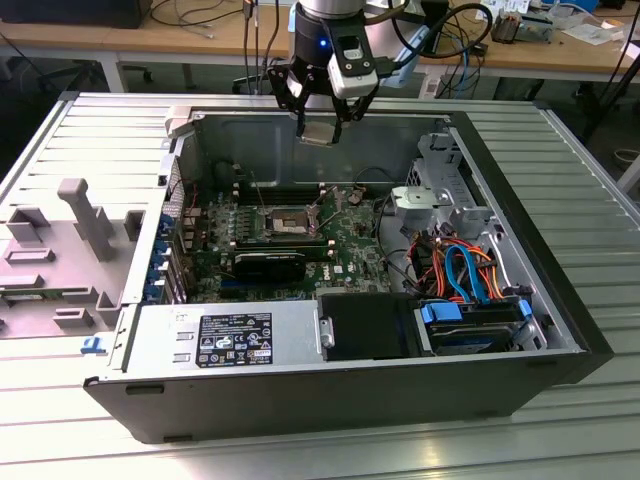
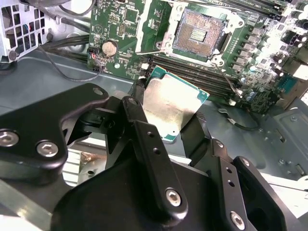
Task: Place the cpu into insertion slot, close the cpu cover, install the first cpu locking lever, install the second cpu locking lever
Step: 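Place the cpu into insertion slot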
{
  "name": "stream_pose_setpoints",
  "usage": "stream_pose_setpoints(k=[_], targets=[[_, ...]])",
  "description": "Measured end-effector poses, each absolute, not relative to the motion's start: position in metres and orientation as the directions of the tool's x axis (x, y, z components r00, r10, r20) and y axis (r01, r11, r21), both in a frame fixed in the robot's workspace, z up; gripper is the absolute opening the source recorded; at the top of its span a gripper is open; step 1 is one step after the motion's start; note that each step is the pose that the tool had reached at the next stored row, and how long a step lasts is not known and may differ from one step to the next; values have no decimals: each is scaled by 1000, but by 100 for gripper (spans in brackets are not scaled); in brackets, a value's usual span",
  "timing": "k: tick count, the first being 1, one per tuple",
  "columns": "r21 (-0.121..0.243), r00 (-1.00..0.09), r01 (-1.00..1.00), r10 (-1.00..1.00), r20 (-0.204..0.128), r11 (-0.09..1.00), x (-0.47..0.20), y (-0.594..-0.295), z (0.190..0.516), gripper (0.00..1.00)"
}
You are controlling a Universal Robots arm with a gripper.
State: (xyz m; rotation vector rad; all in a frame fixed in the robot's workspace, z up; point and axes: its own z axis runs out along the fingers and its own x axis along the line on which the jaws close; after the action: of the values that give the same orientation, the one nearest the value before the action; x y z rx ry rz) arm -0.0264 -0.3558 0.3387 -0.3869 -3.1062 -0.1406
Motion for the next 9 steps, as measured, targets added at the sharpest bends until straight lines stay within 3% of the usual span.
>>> stream_pose_setpoints(k=[9], targets=[[88,-968,252,252,19,964,-26,-356,338,55]])
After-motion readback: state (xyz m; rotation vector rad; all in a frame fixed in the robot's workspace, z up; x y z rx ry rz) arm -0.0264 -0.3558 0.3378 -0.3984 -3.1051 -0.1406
